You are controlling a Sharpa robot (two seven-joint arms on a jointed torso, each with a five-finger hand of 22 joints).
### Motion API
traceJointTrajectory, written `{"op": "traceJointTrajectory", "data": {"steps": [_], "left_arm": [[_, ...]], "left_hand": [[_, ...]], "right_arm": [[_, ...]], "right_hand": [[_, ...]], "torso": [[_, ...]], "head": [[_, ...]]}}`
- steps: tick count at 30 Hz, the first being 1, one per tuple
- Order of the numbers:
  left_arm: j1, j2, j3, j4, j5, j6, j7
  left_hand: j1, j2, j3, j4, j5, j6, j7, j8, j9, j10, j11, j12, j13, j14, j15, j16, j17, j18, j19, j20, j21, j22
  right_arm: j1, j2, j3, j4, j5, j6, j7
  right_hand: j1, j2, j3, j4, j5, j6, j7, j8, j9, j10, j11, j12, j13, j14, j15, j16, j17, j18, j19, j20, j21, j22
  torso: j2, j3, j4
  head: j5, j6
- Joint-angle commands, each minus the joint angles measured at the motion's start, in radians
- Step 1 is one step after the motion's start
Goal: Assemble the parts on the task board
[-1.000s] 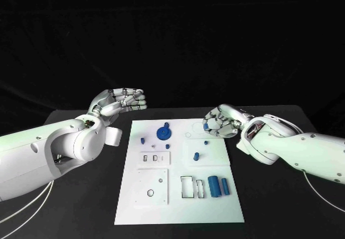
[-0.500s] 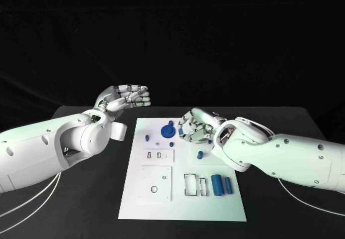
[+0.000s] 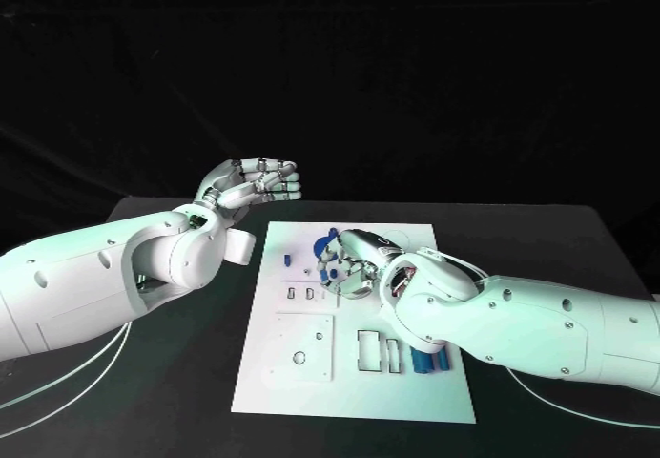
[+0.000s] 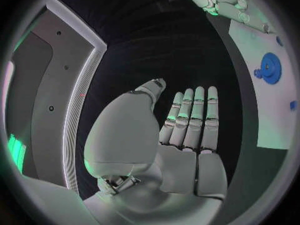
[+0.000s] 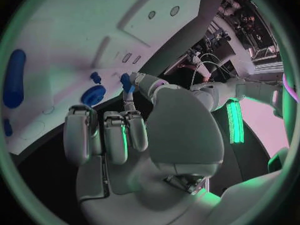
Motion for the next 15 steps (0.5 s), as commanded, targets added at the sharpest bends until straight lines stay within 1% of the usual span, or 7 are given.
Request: {"op": "traceJointTrajectory", "data": {"steps": [1,2,5,8,13,15], "left_arm": [[0.001,0.004,0.001,0.000,0.002,0.021,0.001],[0.001,0.004,0.001,0.000,0.002,0.021,0.001],[0.001,0.007,0.001,-0.001,0.002,0.022,0.001],[0.001,0.008,0.001,0.000,0.002,0.024,0.001],[0.001,0.008,0.001,0.000,0.002,0.025,0.000],[0.001,0.008,0.001,-0.001,0.002,0.025,0.000]], "left_hand": [[-0.007,0.000,0.003,-0.003,-0.006,-0.009,0.009,-0.007,0.000,-0.009,-0.001,-0.005,0.002,-0.004,-0.001,-0.006,0.001,0.009,-0.003,0.007,-0.005,-0.001],[-0.007,0.000,0.003,-0.003,-0.006,-0.009,0.009,-0.007,0.000,-0.009,-0.001,-0.005,0.002,-0.004,-0.001,-0.006,0.001,0.009,-0.003,0.007,-0.005,-0.001],[-0.008,0.001,0.004,-0.003,-0.007,-0.009,0.009,-0.007,0.001,-0.009,-0.001,-0.005,0.002,-0.004,-0.001,-0.006,0.002,0.009,-0.004,0.007,-0.006,-0.001],[-0.008,0.001,0.004,-0.003,-0.007,-0.009,0.009,-0.007,0.001,-0.009,-0.001,-0.005,0.002,-0.004,-0.001,-0.006,0.002,0.009,-0.004,0.007,-0.006,-0.001],[-0.008,0.001,0.004,-0.003,-0.007,-0.009,0.009,-0.007,0.001,-0.009,-0.001,-0.005,0.002,-0.004,-0.001,-0.006,0.002,0.009,-0.004,0.007,-0.006,-0.001],[-0.008,0.001,0.004,-0.003,-0.007,-0.009,0.009,-0.007,0.001,-0.009,-0.001,-0.005,0.002,-0.004,-0.001,-0.006,0.002,0.009,-0.004,0.007,-0.006,-0.001]], "right_arm": [[-0.008,0.012,-0.001,-0.007,-0.035,0.022,-0.042],[-0.011,0.017,-0.002,-0.008,-0.037,0.023,-0.043],[-0.020,0.030,-0.002,-0.011,-0.044,0.027,-0.045],[-0.027,0.037,-0.003,-0.014,-0.057,0.030,-0.047],[-0.034,0.044,-0.003,-0.026,-0.074,0.037,-0.052],[-0.036,0.047,-0.004,-0.030,-0.078,0.040,-0.052]], "right_hand": [[-0.009,0.008,0.007,0.002,0.001,0.007,-0.003,0.007,0.032,0.003,-0.004,-0.005,0.133,0.102,-0.007,0.004,0.263,-0.006,-0.002,-0.001,-0.005,0.090],[-0.012,0.008,0.007,0.003,0.001,0.006,-0.003,0.007,0.032,0.003,-0.004,-0.006,0.132,0.102,-0.007,0.004,0.263,-0.006,-0.002,-0.001,-0.005,0.090],[-0.012,0.008,0.007,0.003,0.001,0.006,-0.003,0.007,0.032,0.003,-0.004,-0.006,0.132,0.102,-0.007,0.004,0.263,-0.006,-0.002,-0.001,-0.005,0.090],[-0.015,0.007,0.007,0.004,0.000,0.005,-0.003,0.007,0.033,0.003,-0.003,-0.006,0.132,0.102,-0.007,0.004,0.263,-0.006,-0.003,-0.001,-0.006,0.090],[-0.020,0.004,0.006,0.004,-0.001,0.004,-0.003,0.007,0.034,0.003,-0.003,-0.006,0.132,0.102,-0.007,0.004,0.263,-0.006,-0.003,-0.001,-0.007,0.089],[-0.022,0.003,0.005,0.004,-0.002,0.004,-0.003,0.007,0.034,0.003,-0.003,-0.006,0.132,0.102,-0.007,0.004,0.263,-0.006,-0.003,-0.001,-0.006,0.090]], "torso": [[0.000,0.0010,-0.0015],[0.000,0.0011,-0.0025],[0.000,0.0016,-0.0026],[0.001,0.0011,-0.0009],[-0.001,0.0013,-0.0022],[0.000,0.0011,-0.0025]], "head": [[0.006,-0.006],[0.008,-0.007],[0.010,-0.008],[0.007,-0.007],[0.007,-0.010],[0.008,-0.013]]}}
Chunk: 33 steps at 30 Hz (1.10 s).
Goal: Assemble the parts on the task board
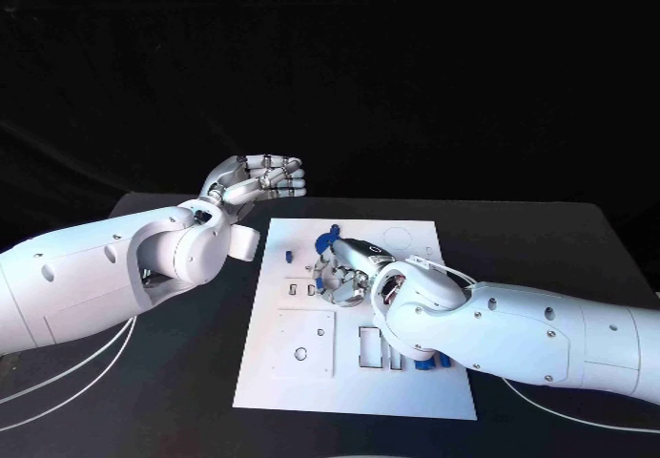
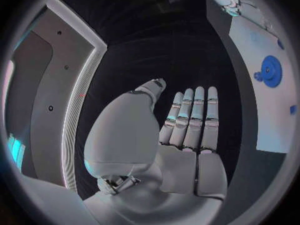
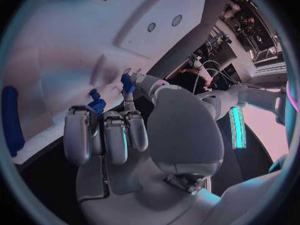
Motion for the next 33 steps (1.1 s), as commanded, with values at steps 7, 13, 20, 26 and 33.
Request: {"op": "traceJointTrajectory", "data": {"steps": [7,13,20,26,33], "left_arm": [[0.001,0.003,0.001,0.000,0.002,0.020,0.002],[0.001,0.002,0.001,0.000,0.002,0.020,0.001],[0.001,0.000,0.001,0.000,0.002,0.021,0.000],[0.001,-0.001,0.001,0.000,0.002,0.021,-0.001],[0.001,-0.003,0.001,0.001,0.002,0.021,-0.001]], "left_hand": [[-0.008,0.001,0.004,-0.003,-0.007,-0.009,0.009,-0.007,0.001,-0.009,-0.001,-0.005,0.002,-0.004,-0.001,-0.006,0.001,0.009,0.000,0.003,-0.006,-0.001],[-0.008,0.001,0.004,-0.003,-0.007,-0.009,0.009,-0.007,0.001,-0.009,-0.001,-0.005,0.002,-0.004,-0.001,-0.006,0.001,0.009,0.000,0.003,-0.006,-0.001],[-0.008,0.001,0.004,-0.003,-0.007,-0.009,0.009,-0.007,0.001,-0.009,-0.001,-0.005,0.002,-0.004,-0.001,-0.006,0.001,0.009,0.000,0.003,-0.006,-0.001],[-0.009,0.002,0.003,-0.003,-0.007,-0.009,0.009,-0.007,0.001,-0.009,-0.001,-0.005,0.002,-0.005,0.000,-0.008,0.002,0.009,0.000,0.004,-0.006,-0.002],[-0.009,0.002,0.003,-0.003,-0.007,-0.009,0.009,-0.007,0.001,-0.009,-0.001,-0.005,0.002,-0.005,0.000,-0.008,0.002,0.009,0.000,0.004,-0.006,-0.002]], "right_arm": [[-0.011,0.018,-0.002,-0.015,-0.052,0.030,-0.023],[-0.014,0.023,-0.003,-0.025,-0.067,0.025,-0.034],[-0.015,0.025,-0.003,-0.030,-0.078,0.023,-0.039],[-0.017,0.028,-0.003,-0.033,-0.081,0.026,-0.039],[-0.018,0.028,-0.004,-0.038,-0.083,0.031,-0.039]], "right_hand": [[-0.019,-0.008,-0.001,0.003,-0.004,0.004,0.001,0.007,0.036,0.003,-0.004,-0.007,0.132,0.102,-0.007,0.004,0.263,-0.006,-0.002,-0.001,-0.007,0.090],[-0.026,-0.013,-0.003,0.005,-0.008,0.003,0.001,0.007,0.037,0.002,-0.004,-0.008,0.131,0.102,-0.007,0.004,0.263,-0.006,-0.002,-0.001,-0.008,0.090],[-0.032,-0.018,-0.005,0.006,-0.018,0.001,0.001,0.006,0.037,0.001,-0.004,-0.010,0.128,0.102,-0.007,0.004,0.263,-0.005,-0.003,-0.001,-0.010,0.089],[-0.035,-0.020,-0.006,0.007,-0.023,0.000,0.000,0.006,0.037,0.001,-0.004,-0.010,0.129,0.102,-0.007,0.004,0.263,-0.005,-0.003,-0.001,-0.010,0.089],[-0.040,-0.026,-0.008,0.007,-0.032,-0.005,0.002,0.003,0.037,-0.001,-0.003,-0.012,0.126,0.102,-0.006,0.004,0.263,-0.005,-0.004,-0.001,-0.012,0.088]], "torso": [[0.000,0.0007,-0.0011],[0.000,0.0009,-0.0016],[0.000,0.0010,-0.0019],[0.000,0.0008,-0.0007],[0.000,0.0006,-0.0016]], "head": [[0.004,-0.006],[0.002,-0.007],[0.002,-0.008],[0.001,-0.012],[0.002,-0.014]]}}
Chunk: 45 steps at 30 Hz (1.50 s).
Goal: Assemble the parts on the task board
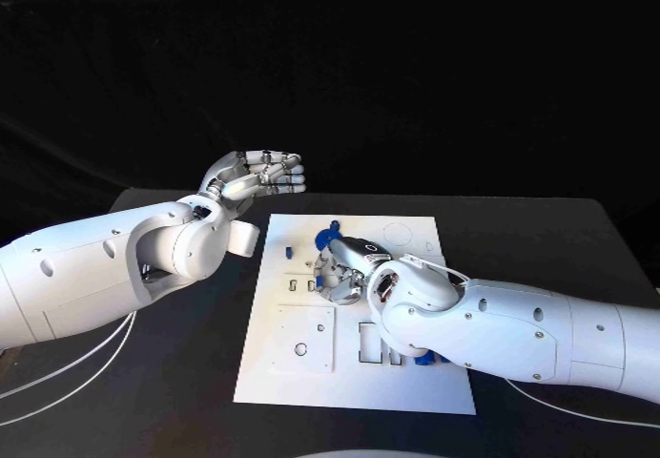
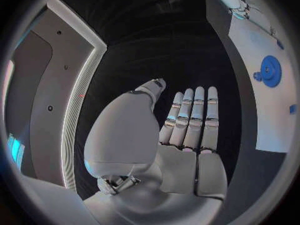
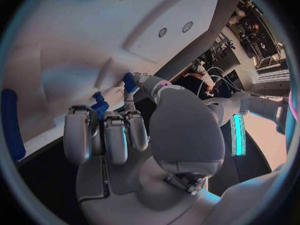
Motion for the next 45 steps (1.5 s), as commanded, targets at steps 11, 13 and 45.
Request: {"op": "traceJointTrajectory", "data": {"steps": [11,13,45], "left_arm": [[0.001,-0.002,0.001,0.003,0.002,0.021,-0.001],[0.001,-0.003,0.001,0.003,0.002,0.021,-0.002],[0.001,-0.010,0.000,-0.023,-0.230,0.103,-0.255]], "left_hand": [[-0.010,0.001,0.003,-0.003,-0.004,-0.009,0.009,-0.007,0.001,-0.010,0.000,-0.005,0.002,-0.006,0.000,-0.004,0.002,0.009,-0.001,0.004,-0.006,-0.001],[-0.010,0.001,0.003,-0.003,-0.004,-0.009,0.009,-0.007,0.001,-0.010,0.000,-0.005,0.002,-0.006,0.000,-0.004,0.002,0.009,-0.001,0.004,-0.006,-0.001],[-0.099,0.005,-0.095,0.086,-0.012,0.008,-0.041,0.034,0.035,0.181,-0.090,0.120,0.067,0.323,-0.115,0.286,0.208,0.012,0.276,-0.103,0.165,0.072]], "right_arm": [[-0.003,0.000,-0.002,-0.007,-0.007,0.019,0.021],[-0.003,0.000,-0.002,-0.008,-0.005,0.018,0.027],[0.041,-0.183,0.014,0.129,0.228,-0.161,0.258]], "right_hand": [[-0.017,-0.026,-0.004,0.003,-0.014,-0.072,0.028,-0.044,-0.021,-0.021,0.018,-0.026,0.104,0.102,0.010,0.004,0.263,-0.003,-0.010,0.010,-0.018,0.080],[-0.019,-0.032,-0.007,0.003,-0.017,-0.082,0.032,-0.051,-0.025,-0.023,0.022,-0.029,0.102,0.102,0.013,0.004,0.263,-0.002,-0.011,0.014,-0.020,0.079],[0.115,0.028,-0.355,0.164,-0.009,-0.147,0.054,-0.064,-0.115,-0.047,0.044,-0.044,0.078,0.100,0.035,0.001,0.255,0.007,-0.026,0.039,-0.066,0.063]], "torso": [[-0.001,0.0000,0.0001],[0.000,0.0000,0.0007],[-0.010,0.0006,-0.0016]], "head": [[0.000,-0.004],[0.000,-0.004],[0.002,0.003]]}}
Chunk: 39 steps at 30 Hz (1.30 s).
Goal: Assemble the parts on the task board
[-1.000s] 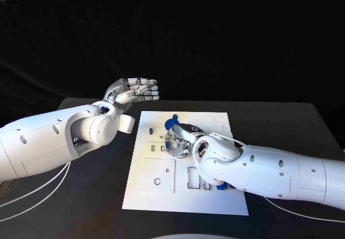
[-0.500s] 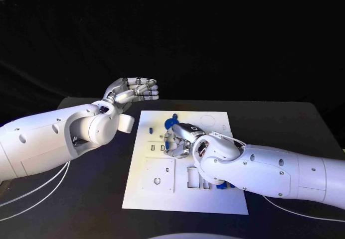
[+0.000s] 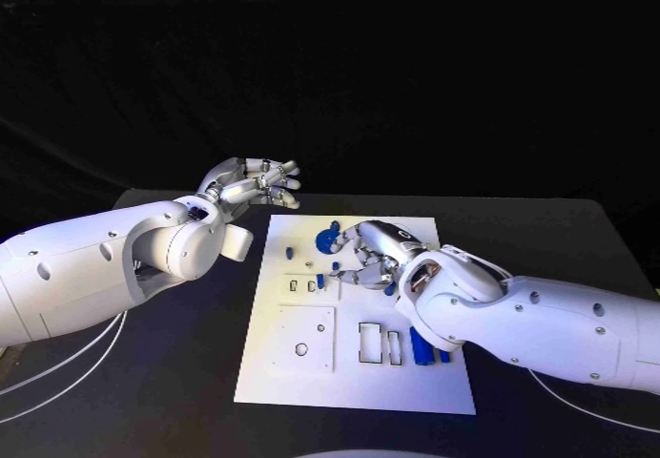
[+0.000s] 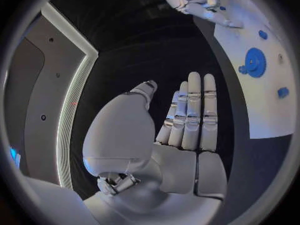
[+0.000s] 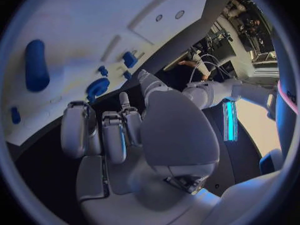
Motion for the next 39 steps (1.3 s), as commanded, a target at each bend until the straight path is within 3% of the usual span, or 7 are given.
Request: {"op": "traceJointTrajectory", "data": {"steps": [1,5,8,12,21,27,39], "left_arm": [[0.000,0.001,0.001,-0.005,-0.166,0.113,-0.179],[0.001,0.002,0.001,-0.007,-0.278,0.212,-0.314],[0.001,0.005,0.001,-0.004,-0.350,0.250,-0.410],[0.002,0.015,0.001,-0.002,-0.445,0.272,-0.544],[0.006,0.039,0.000,0.005,-0.564,0.319,-0.731],[0.008,0.075,-0.003,-0.008,-0.610,0.382,-0.819],[0.021,0.130,-0.021,-0.040,-0.681,0.436,-0.893]], "left_hand": [[0.000,0.007,-0.025,0.027,-0.012,-0.010,-0.018,0.028,0.020,0.044,-0.023,0.055,0.031,0.041,-0.027,0.108,0.085,0.011,0.054,-0.028,0.052,0.029],[-0.004,0.031,-0.048,0.037,-0.032,0.010,-0.054,0.067,0.046,0.135,-0.065,0.186,0.115,0.119,-0.070,0.319,0.222,0.012,0.119,-0.069,0.169,0.099],[-0.037,0.053,-0.082,0.035,-0.032,0.040,-0.074,0.114,0.091,0.095,-0.088,0.330,0.232,0.271,-0.097,0.853,0.807,0.000,0.150,-0.098,0.345,0.219],[-0.093,0.095,-0.111,0.043,-0.027,0.036,-0.105,0.213,0.200,0.078,-0.112,0.563,0.406,0.360,-0.123,1.095,1.150,-0.058,0.274,-0.118,0.766,0.757],[-0.047,0.110,-0.067,0.041,-0.064,0.093,-0.106,0.101,0.153,0.191,-0.118,0.944,0.831,0.369,-0.119,1.119,1.193,-0.085,0.311,-0.120,0.933,1.001],[-0.146,0.091,-0.086,0.041,0.180,0.144,-0.116,0.092,0.174,0.189,-0.127,0.958,0.859,0.369,-0.127,1.119,1.193,-0.087,0.304,-0.127,0.945,1.023],[-0.272,0.071,-0.090,0.042,0.250,0.162,-0.149,0.222,0.364,0.186,-0.153,0.968,0.881,0.369,-0.150,1.119,1.193,-0.087,0.301,-0.147,0.946,1.039]], "right_arm": [[0.019,-0.052,0.005,0.036,0.205,-0.053,0.146],[0.055,-0.129,0.009,0.066,0.356,-0.042,0.180],[0.076,-0.173,0.010,0.076,0.424,-0.031,0.188],[0.101,-0.227,0.011,0.076,0.475,-0.023,0.192],[0.126,-0.287,0.011,0.049,0.501,-0.015,0.184],[0.131,-0.297,0.011,0.030,0.500,-0.010,0.177],[0.133,-0.303,0.010,0.014,0.493,-0.003,0.166]], "right_hand": [[0.012,0.004,0.007,0.009,0.009,0.010,-0.002,0.007,0.002,0.001,-0.005,0.002,0.077,0.102,0.000,0.000,0.254,0.007,-0.006,-0.005,-0.006,0.061],[0.013,0.009,0.016,0.018,0.025,0.018,-0.005,0.015,0.005,-0.001,-0.008,0.002,0.075,0.100,-0.002,-0.002,0.248,0.009,-0.009,-0.008,-0.014,0.056],[0.014,0.010,0.020,0.021,0.034,0.020,-0.005,0.018,0.006,-0.001,-0.008,0.002,0.076,0.100,-0.003,-0.002,0.247,0.009,-0.010,-0.008,-0.015,0.056],[0.015,0.009,0.024,0.024,0.043,0.022,-0.006,0.020,0.007,-0.001,-0.009,0.001,0.075,0.100,-0.004,-0.003,0.247,0.009,-0.010,-0.009,-0.017,0.055],[0.016,0.006,0.028,0.026,0.054,0.023,-0.007,0.023,0.008,-0.002,-0.010,0.001,0.074,0.100,-0.005,-0.003,0.246,0.010,-0.010,-0.010,-0.018,0.055],[0.020,-0.007,0.050,0.036,0.118,0.017,-0.007,0.027,0.011,-0.003,-0.011,-0.001,0.072,0.100,-0.006,-0.003,0.246,0.010,-0.010,-0.012,-0.021,0.055],[0.019,-0.013,0.064,0.039,0.147,0.015,-0.006,0.029,0.012,-0.005,-0.011,-0.003,0.069,0.099,-0.006,-0.004,0.244,0.010,-0.010,-0.012,-0.024,0.055]], "torso": [[-0.006,-0.0001,-0.0029],[-0.012,0.0021,-0.0092],[-0.018,0.0042,-0.0137],[-0.025,0.0091,-0.0151],[-0.039,0.0198,-0.0106],[-0.046,0.0238,-0.0105],[-0.045,0.0241,-0.0123]], "head": [[0.003,0.005],[0.008,0.004],[0.012,0.003],[0.019,-0.002],[0.031,-0.017],[0.032,-0.025],[0.029,-0.034]]}}
